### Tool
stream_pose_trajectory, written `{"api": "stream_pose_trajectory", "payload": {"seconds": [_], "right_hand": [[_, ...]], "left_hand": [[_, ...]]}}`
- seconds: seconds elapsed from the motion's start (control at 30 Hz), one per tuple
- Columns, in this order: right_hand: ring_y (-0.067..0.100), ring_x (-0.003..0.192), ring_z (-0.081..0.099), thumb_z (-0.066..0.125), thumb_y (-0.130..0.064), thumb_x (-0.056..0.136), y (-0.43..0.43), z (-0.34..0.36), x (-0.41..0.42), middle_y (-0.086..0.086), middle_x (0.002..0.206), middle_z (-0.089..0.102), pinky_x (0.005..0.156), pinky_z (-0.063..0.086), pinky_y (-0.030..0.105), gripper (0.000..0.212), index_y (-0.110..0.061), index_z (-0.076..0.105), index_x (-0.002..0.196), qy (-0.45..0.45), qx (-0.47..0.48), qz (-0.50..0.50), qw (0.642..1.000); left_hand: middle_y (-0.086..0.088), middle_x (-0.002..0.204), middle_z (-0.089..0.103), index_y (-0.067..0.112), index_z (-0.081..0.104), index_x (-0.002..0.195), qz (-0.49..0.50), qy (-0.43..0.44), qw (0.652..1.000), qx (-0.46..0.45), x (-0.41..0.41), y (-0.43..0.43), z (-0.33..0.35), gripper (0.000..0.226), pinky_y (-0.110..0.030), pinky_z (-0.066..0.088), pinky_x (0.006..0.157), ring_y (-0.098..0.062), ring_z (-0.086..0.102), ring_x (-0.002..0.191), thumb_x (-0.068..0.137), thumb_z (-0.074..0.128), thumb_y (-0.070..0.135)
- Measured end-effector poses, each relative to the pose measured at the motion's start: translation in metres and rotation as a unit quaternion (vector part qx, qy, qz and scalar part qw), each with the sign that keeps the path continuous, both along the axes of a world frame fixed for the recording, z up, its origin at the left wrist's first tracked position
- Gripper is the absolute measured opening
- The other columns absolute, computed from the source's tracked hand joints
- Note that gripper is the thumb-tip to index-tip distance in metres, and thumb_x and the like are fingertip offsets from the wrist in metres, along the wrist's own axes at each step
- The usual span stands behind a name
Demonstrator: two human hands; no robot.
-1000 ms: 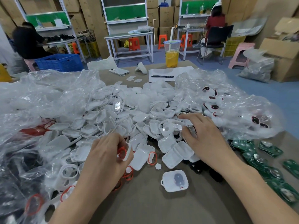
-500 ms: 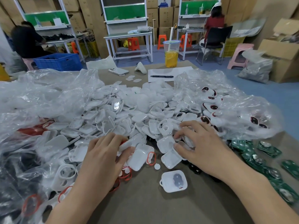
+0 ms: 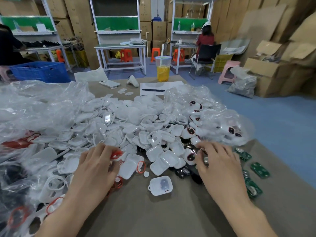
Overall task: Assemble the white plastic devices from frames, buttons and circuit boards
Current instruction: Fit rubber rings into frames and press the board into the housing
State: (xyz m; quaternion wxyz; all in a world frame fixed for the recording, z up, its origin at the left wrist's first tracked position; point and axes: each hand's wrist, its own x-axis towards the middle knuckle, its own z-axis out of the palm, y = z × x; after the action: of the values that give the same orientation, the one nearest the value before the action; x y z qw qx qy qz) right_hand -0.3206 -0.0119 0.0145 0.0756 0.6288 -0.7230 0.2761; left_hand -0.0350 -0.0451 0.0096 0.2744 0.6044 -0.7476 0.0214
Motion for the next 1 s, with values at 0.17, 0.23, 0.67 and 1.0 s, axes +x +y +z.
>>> {"api": "stream_pose_trajectory", "payload": {"seconds": [0.17,0.23,0.67,1.0], "right_hand": [[0.019,0.123,0.046,0.039,-0.039,0.100,0.013,-0.007,-0.017,-0.008,0.134,0.052,0.101,0.035,0.036,0.038,-0.035,0.051,0.136,0.003,0.128,-0.080,0.989],[0.018,0.122,0.047,0.039,-0.041,0.100,0.011,-0.005,-0.017,-0.008,0.132,0.053,0.101,0.035,0.035,0.037,-0.037,0.050,0.136,0.014,0.128,-0.086,0.988],[0.023,0.125,0.052,0.043,-0.031,0.104,-0.016,-0.004,-0.029,0.001,0.134,0.059,0.106,0.040,0.040,0.035,-0.029,0.048,0.138,-0.007,0.128,-0.079,0.989],[-0.001,0.094,0.063,0.062,-0.035,0.096,-0.012,0.025,-0.018,-0.024,0.104,0.070,0.075,0.041,0.017,0.019,-0.045,0.066,0.112,-0.192,0.054,0.105,0.974]], "left_hand": [[0.007,0.104,0.060,0.022,0.064,0.119,0.003,-0.028,1.000,0.001,-0.001,0.004,0.001,0.036,-0.032,0.033,0.092,-0.020,0.057,0.097,0.091,0.044,0.031],[0.007,0.103,0.058,0.022,0.065,0.120,0.002,-0.035,0.999,0.005,-0.001,0.005,0.002,0.043,-0.032,0.033,0.092,-0.021,0.059,0.096,0.088,0.039,0.033],[0.014,0.106,0.054,0.025,0.068,0.114,-0.025,0.051,0.997,-0.042,-0.003,0.009,0.008,0.041,-0.026,0.026,0.094,-0.009,0.047,0.101,0.089,0.042,0.046],[0.025,0.105,0.058,0.040,0.060,0.108,-0.100,0.203,0.966,-0.121,-0.018,0.017,0.017,0.018,-0.010,0.042,0.081,0.007,0.053,0.103,0.096,0.047,0.037]]}}
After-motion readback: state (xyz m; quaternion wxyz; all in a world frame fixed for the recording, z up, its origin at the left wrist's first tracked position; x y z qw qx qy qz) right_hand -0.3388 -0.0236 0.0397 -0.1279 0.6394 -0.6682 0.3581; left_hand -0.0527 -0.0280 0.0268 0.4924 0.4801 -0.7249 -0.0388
